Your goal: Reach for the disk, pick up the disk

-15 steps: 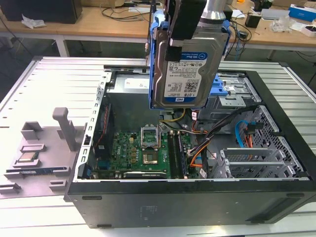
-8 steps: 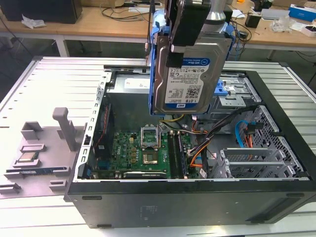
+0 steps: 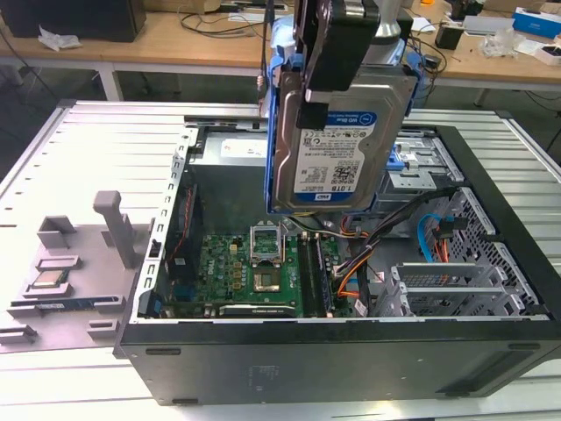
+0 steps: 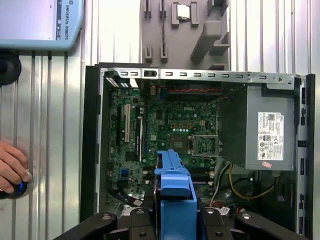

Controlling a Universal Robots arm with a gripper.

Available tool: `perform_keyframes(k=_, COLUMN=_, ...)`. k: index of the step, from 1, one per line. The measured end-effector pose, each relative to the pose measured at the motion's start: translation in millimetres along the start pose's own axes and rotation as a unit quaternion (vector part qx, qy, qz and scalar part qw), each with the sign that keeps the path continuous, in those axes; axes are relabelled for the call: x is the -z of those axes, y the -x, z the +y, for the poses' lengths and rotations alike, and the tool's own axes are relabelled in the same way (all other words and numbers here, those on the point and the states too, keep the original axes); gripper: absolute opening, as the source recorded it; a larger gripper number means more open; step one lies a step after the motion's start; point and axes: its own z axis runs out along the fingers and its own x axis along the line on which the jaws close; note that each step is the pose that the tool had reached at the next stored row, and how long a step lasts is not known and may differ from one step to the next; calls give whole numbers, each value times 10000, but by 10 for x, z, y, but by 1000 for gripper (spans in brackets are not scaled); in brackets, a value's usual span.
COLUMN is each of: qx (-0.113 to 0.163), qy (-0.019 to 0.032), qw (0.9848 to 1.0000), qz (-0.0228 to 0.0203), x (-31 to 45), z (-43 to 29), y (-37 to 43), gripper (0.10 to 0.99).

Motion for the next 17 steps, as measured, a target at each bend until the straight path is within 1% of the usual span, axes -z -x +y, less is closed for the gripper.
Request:
perform_keyframes(k=3, qx=0, qy=0, qw=10000, qz=0, x=-1, z=-1, y=-30, gripper=365)
perform_keyframes(k=5, qx=0, qy=0, qw=10000, qz=0, x=-4, z=-2, y=-72, gripper=365)
perform_keyframes(k=6, qx=0, qy=0, qw=10000, qz=0, x=-6, z=-3, y=-107, gripper=365)
perform_keyframes(k=8, qx=0, qy=0, qw=10000, qz=0, x=-7, z=-3, y=-133, gripper=365)
perform_keyframes(k=12, qx=0, qy=0, qw=10000, qz=0, x=-9, z=-2, y=-229, gripper=365)
perform_keyframes(k=13, qx=0, qy=0, qw=10000, qz=0, x=-10, z=-2, y=-281, gripper=365)
perform_keyframes(k=15, qx=0, qy=0, qw=10000, qz=0, x=-11, z=-2, y=-333, gripper=365)
perform_keyframes(k=16, qx=0, qy=0, qw=10000, qz=0, x=-13, z=-1, y=-414, gripper=365)
perform_keyframes(k=17, qx=0, qy=0, qw=10000, qz=0, x=-14, z=-1, y=-458, gripper=365)
